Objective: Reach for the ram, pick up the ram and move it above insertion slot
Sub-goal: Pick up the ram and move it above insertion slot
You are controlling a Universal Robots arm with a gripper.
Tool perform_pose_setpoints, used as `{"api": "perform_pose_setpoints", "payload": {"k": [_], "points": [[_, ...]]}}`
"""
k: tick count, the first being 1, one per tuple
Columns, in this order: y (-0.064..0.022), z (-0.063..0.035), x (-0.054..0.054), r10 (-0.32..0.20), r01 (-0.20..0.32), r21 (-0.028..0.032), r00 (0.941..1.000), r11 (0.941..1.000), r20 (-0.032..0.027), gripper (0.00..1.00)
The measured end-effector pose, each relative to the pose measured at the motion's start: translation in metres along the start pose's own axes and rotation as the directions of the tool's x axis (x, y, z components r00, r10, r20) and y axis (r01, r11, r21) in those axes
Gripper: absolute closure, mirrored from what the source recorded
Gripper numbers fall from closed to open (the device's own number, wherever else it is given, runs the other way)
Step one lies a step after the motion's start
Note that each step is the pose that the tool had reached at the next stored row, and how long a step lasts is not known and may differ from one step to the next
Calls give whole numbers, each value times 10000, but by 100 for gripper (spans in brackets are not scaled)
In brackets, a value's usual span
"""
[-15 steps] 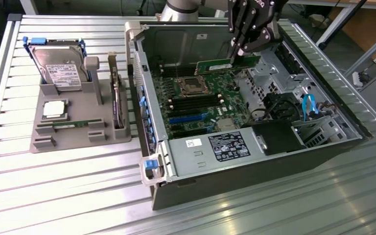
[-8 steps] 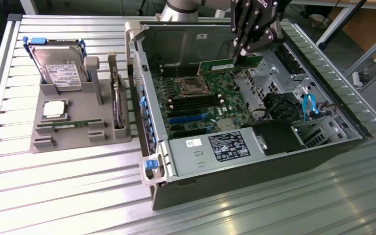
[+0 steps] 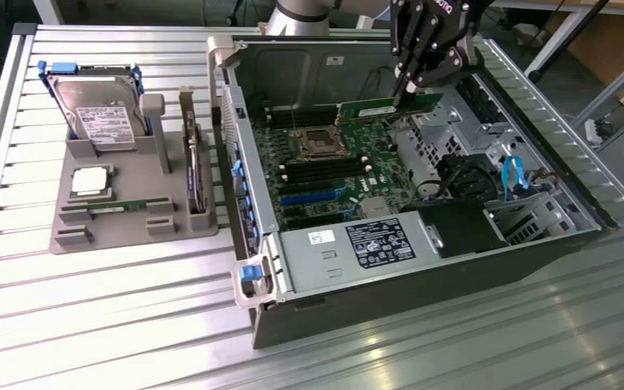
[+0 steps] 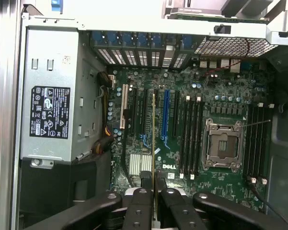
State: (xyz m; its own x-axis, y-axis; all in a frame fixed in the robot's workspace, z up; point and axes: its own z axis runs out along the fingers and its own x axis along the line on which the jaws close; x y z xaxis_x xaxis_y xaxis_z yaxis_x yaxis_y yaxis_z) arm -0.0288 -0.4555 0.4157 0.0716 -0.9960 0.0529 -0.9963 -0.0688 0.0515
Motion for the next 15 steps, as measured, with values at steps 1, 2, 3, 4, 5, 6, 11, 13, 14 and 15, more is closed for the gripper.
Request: {"api": "perform_pose_setpoints", "payload": {"k": [1,2,3,4,5,6,11,13,14,15], "points": [[-9,0,1,1,-1,0,10000,10000,-1,86],[-24,0,2,1,-1,0,10000,10000,-3,86],[-38,1,2,1,-1,0,10000,10000,-5,86],[-57,1,4,0,0,0,10000,10000,-8,86],[-75,1,5,1,-1,0,10000,10000,-9,86],[-88,1,6,1,-1,-1,10000,10000,-11,86],[-212,-1,15,0,0,-4,10000,10000,-16,86],[-243,-2,17,1,-1,-5,10000,10000,-19,86],[-245,-2,17,2,-2,-5,10000,10000,-19,86],[-245,-2,17,2,-2,-5,10000,10000,-19,86]]}}
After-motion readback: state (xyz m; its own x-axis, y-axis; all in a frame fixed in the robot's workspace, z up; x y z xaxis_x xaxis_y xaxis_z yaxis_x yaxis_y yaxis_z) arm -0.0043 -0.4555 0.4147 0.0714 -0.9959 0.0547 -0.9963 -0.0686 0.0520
